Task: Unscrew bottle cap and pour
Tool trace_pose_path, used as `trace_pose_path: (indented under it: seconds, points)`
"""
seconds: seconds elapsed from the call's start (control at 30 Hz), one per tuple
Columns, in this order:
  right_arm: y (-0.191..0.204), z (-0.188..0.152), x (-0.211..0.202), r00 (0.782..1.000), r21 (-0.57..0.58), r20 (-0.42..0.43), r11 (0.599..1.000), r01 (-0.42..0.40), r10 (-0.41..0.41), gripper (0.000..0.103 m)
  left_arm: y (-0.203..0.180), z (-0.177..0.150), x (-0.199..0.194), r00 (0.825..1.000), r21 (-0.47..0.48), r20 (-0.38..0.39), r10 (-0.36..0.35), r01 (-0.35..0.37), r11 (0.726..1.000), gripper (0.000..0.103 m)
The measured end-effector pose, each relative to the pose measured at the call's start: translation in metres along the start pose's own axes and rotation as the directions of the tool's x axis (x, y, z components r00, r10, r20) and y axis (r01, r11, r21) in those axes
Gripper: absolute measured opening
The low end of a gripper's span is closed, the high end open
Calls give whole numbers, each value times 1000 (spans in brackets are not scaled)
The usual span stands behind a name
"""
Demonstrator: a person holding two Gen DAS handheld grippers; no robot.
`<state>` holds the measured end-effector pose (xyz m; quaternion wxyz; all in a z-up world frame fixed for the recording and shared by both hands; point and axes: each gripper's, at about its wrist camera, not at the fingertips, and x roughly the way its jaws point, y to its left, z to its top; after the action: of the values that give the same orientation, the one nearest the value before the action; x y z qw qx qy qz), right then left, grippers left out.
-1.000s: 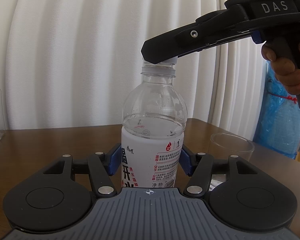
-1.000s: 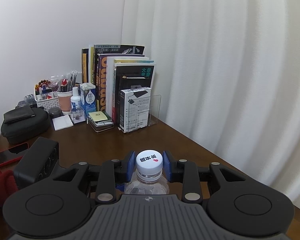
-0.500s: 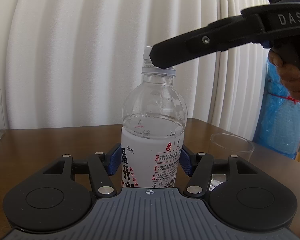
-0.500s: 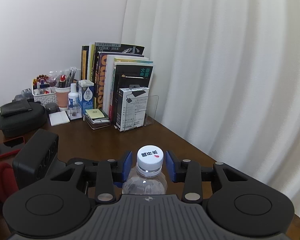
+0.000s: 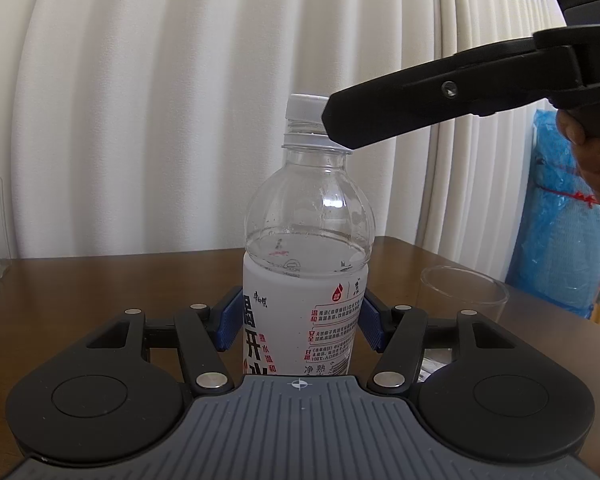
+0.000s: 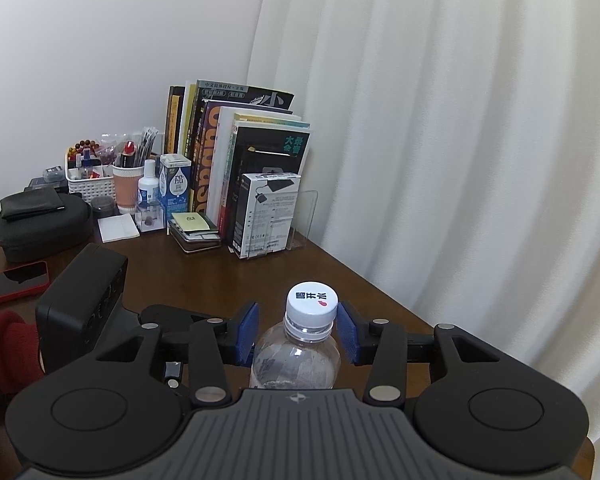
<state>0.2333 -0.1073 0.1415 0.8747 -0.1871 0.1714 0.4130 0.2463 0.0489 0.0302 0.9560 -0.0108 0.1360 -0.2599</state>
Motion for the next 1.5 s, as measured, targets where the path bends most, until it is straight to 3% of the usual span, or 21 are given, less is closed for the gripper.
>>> trace_pose_path:
  seconds: [1.5]
  points:
    - [9, -4, -9, 999, 33, 40, 999, 13, -14, 53, 8, -2, 6, 1000, 3, -6, -1, 1, 1000, 59]
